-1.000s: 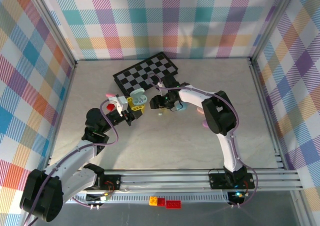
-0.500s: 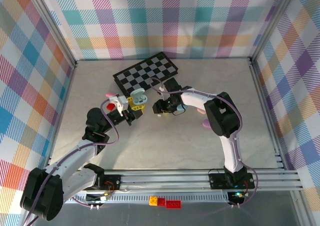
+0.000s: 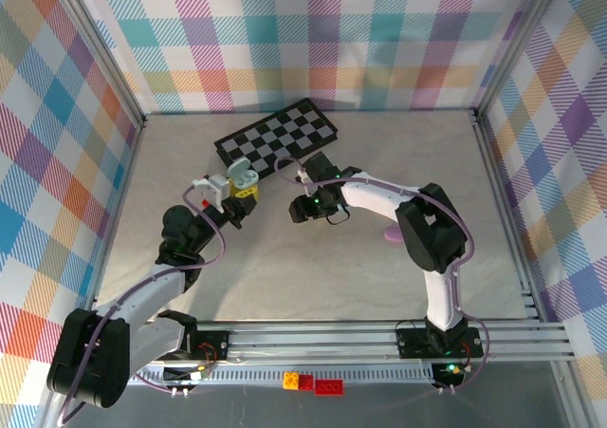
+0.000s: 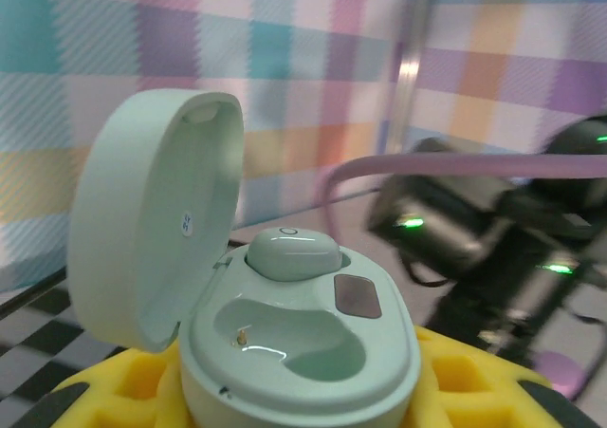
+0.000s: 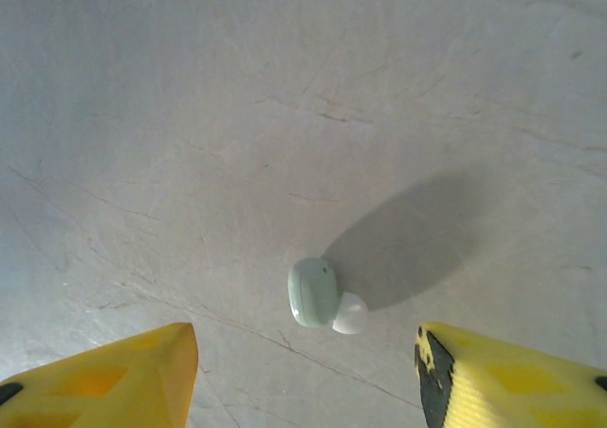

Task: Insert wireless bluetooth earbuds into charging case

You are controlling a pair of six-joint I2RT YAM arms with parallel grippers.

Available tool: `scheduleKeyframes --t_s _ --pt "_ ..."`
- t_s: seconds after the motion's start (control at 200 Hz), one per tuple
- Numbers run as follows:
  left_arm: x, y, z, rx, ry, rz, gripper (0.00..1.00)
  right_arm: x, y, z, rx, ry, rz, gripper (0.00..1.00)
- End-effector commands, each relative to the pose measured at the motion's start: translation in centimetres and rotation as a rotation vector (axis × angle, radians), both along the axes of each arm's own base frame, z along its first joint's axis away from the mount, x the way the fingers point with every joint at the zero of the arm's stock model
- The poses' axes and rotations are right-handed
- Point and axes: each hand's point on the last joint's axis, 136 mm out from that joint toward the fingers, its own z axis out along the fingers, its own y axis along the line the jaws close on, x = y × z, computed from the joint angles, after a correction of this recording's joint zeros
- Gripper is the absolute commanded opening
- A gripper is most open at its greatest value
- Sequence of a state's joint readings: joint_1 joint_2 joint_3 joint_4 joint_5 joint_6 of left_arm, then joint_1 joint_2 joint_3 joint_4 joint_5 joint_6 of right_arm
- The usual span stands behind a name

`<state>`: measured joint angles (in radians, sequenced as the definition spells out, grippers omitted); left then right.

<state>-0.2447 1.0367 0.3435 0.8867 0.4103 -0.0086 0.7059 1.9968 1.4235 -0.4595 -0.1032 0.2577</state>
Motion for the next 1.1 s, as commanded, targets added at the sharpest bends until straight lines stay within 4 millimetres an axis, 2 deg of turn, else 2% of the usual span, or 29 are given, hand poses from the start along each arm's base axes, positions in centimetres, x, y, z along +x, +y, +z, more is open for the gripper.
scheduleKeyframes --t_s 0.0,0.185,0.31,0.555,0.815,1.095 --pt "1.1 3.6 0.8 -0.058 -0.017 0.184 0.35 0.1 -0.7 1.2 -0.153 -0.128 0.027 0.62" --pt "1.7 8.6 -0.6 -0.102 0.055 0.400 0.34 -0.2 -0.1 1.2 -0.337 -0.261 0.090 0.61" --pt "1.5 10.0 -0.7 -0.096 0.082 0.465 0.34 -0.3 0.4 0.6 -0.462 -0.326 0.156 0.58" --pt "1.0 11.0 -0.7 -0.092 0.089 0.505 0.35 -0.4 2.0 -0.4 -0.561 -0.342 0.238 0.53" --pt "0.7 10.9 -0.5 -0.090 0.089 0.490 0.35 -0.3 1.8 -1.5 -0.622 -0.308 0.264 0.49" --pt "0.5 10.3 -0.7 -0.087 0.093 0.458 0.36 -0.2 1.6 -2.4 -0.659 -0.293 0.268 0.39"
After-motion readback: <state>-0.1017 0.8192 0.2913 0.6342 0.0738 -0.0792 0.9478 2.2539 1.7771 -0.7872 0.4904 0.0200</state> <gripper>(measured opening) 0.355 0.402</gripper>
